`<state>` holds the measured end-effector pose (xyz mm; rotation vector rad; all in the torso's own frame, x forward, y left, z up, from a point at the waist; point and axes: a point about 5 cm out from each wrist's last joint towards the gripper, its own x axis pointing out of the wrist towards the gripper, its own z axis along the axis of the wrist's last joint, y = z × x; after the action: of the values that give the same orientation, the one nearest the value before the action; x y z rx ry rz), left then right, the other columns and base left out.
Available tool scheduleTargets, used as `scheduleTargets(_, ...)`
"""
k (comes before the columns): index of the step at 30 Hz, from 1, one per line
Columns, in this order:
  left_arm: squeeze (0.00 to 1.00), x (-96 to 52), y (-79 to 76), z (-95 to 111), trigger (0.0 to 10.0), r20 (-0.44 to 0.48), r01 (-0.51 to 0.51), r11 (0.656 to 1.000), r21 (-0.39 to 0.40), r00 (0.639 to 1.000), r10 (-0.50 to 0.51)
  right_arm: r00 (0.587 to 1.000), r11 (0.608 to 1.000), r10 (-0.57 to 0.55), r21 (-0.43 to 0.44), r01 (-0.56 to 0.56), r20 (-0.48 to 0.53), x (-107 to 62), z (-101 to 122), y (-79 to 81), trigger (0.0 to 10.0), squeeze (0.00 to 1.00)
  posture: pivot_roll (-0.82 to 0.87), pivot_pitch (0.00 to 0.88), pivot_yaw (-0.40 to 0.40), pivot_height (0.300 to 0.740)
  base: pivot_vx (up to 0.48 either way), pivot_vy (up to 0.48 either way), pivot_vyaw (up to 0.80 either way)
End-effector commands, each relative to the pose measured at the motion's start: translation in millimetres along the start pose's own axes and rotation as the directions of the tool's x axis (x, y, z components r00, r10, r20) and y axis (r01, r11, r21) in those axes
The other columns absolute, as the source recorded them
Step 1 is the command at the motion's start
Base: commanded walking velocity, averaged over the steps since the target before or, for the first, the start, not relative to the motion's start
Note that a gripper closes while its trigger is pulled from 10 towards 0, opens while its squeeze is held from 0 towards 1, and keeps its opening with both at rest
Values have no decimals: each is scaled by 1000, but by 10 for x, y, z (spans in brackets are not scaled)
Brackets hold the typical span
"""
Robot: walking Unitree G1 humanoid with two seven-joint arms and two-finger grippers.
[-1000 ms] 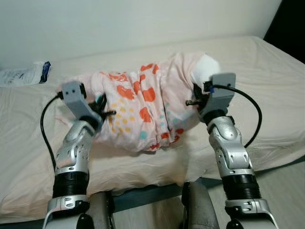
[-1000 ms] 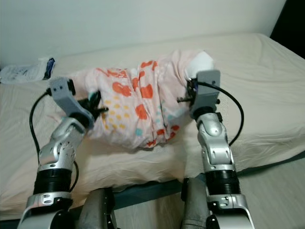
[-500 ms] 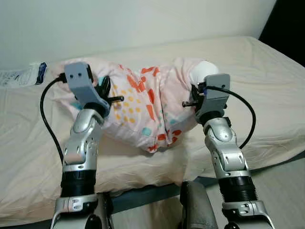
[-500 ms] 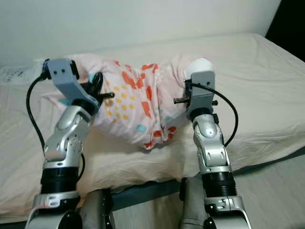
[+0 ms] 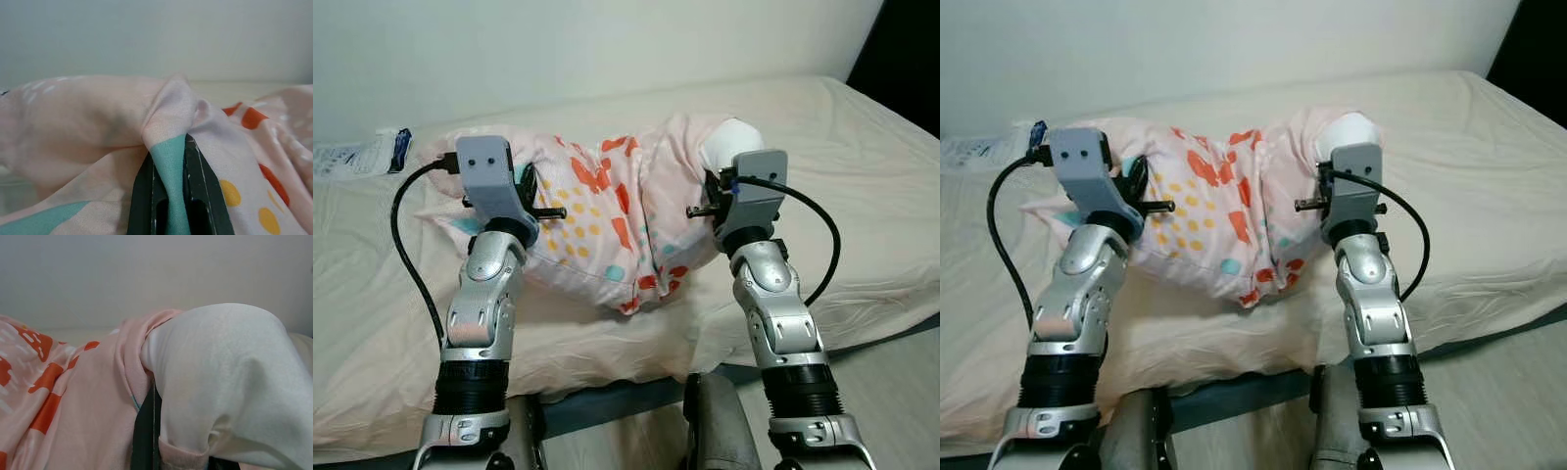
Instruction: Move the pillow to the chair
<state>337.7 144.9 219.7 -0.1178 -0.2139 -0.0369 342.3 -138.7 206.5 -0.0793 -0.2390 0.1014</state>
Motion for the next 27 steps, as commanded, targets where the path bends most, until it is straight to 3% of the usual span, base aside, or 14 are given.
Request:
scheduleTargets(1,0,-15,-19,74,10000,52,21,998,53,998,-23,998,1000,28,7,-29,48,-13,85,77,10000,0,19,63,14,578,0,0,0)
scheduleTargets(10,0,-33,-24,40,10000,38,31,996,87,999,-34,998,1000,23,6,-23,-51,-25,-82,40,10000,0,21,67,10,618,0,0,0)
scheduleTargets(27,0,-29,1,42,10000,40,23,995,99,999,-27,998,1000,28,5,-28,-61,-20,-80,27,10000,0,21,71,7,698,0,0,0)
